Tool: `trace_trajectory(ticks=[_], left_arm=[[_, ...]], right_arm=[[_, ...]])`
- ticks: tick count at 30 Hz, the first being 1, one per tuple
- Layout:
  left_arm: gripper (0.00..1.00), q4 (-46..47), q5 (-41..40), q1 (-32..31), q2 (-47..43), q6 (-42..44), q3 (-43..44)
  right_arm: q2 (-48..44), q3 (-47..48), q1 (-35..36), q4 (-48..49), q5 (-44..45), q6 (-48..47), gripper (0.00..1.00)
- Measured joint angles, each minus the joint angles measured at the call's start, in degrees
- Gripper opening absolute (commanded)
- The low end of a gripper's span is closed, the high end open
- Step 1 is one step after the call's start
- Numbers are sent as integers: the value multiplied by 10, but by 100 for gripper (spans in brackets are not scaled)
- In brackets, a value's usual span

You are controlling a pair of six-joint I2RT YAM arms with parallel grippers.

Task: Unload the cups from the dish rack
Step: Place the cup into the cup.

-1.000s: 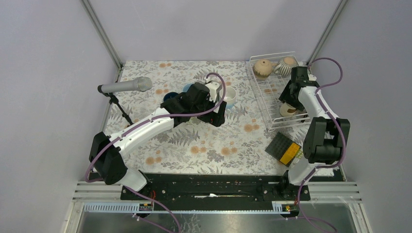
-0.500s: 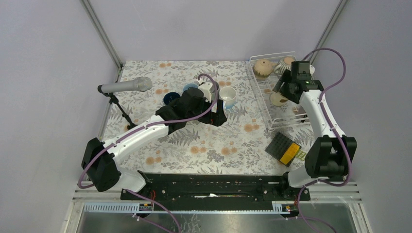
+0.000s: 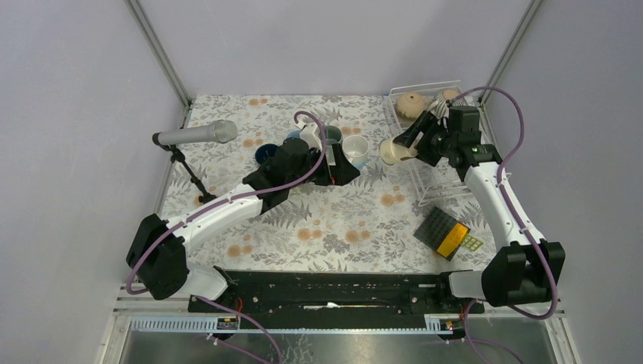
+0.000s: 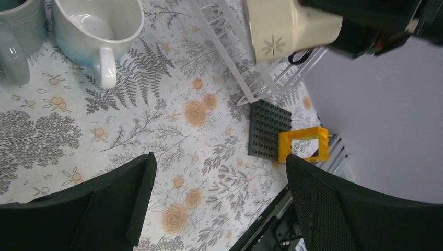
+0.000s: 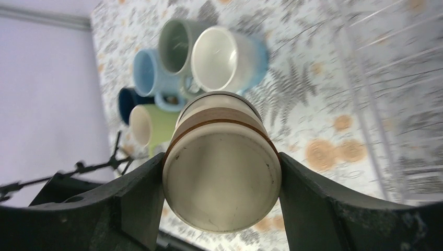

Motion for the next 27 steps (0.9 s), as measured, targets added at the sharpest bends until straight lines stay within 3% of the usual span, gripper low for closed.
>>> trace_trajectory(ticks=[9, 19, 23, 27], left_arm=[[99, 97, 54, 27, 0, -66, -35], [95, 219, 134, 61, 2, -179, -75], [89, 266, 154, 67, 16, -226, -81], [76, 309, 168, 67, 30, -270, -81]], right_arm=[[-15, -110, 3, 129, -180, 101, 20], [-15, -194, 7, 304, -295, 225, 21], [-15, -216, 11, 381, -323, 278, 21], [-14, -228, 20, 427, -341, 311, 21]])
